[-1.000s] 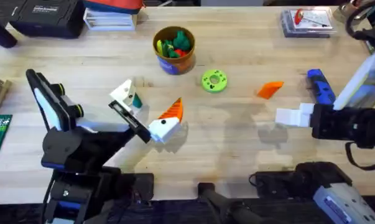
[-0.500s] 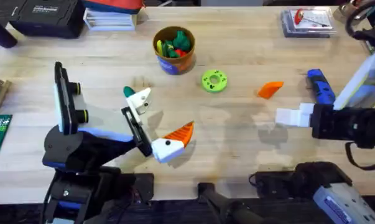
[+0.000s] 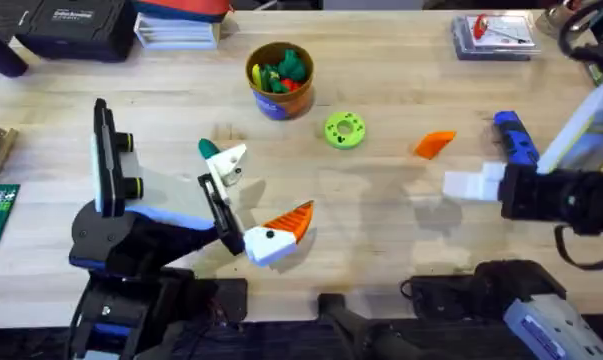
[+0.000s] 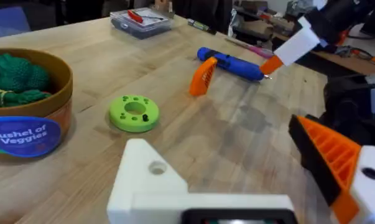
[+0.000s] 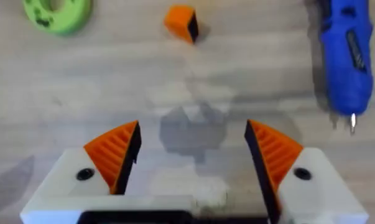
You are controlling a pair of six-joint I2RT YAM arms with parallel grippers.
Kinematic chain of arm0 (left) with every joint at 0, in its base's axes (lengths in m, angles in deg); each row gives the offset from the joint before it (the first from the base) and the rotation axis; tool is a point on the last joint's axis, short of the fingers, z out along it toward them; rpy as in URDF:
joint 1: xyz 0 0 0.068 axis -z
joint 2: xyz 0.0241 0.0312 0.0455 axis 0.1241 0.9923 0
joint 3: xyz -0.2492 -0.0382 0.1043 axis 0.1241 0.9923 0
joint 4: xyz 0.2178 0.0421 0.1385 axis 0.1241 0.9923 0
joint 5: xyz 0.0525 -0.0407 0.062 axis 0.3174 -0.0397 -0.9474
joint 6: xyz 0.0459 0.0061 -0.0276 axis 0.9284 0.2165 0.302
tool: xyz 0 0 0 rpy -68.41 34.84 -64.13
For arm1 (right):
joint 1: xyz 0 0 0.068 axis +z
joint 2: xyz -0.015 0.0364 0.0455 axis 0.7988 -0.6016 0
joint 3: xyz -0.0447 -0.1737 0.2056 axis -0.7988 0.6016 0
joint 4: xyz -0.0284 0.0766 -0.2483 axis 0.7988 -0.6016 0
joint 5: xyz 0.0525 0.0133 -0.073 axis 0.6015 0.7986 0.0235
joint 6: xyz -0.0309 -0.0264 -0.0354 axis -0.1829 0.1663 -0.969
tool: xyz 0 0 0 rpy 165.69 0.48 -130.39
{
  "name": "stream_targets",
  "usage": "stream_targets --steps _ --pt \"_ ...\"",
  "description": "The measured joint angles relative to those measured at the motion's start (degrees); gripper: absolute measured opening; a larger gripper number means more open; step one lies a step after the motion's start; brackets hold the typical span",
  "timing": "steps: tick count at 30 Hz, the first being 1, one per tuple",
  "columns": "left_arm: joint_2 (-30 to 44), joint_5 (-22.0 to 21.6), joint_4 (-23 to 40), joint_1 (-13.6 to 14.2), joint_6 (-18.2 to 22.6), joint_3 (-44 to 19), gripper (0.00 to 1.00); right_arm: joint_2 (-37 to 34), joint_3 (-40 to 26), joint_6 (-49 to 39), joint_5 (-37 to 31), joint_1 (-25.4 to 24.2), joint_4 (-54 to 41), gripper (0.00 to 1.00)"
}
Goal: Pick up the gripper from the table and insert it into the empty holder that is missing its gripper. Then pick up a screw, insert it into the mounting hole, and use the screwdriver to tighten it. Finally, clean up the table by picking up the vegetable and placing it into the bucket.
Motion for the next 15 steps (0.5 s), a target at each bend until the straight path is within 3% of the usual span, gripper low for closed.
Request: stream_targets --steps 6,12,15 --pt "0.00 0.02 0.00 0.00 0.02 0.00 0.970 0.00 -0.01 0.03 0.02 -0.02 11.65 0.994" --pt "0.00 0.02 0.00 0.00 0.00 0.00 0.969 0.00 -0.01 0.13 0.02 -0.01 11.89 0.993" --pt "-0.02 0.09 0.00 0.00 -0.01 0.00 0.969 -0.02 -0.03 -0.69 4.10 -0.02 12.75 0.993"
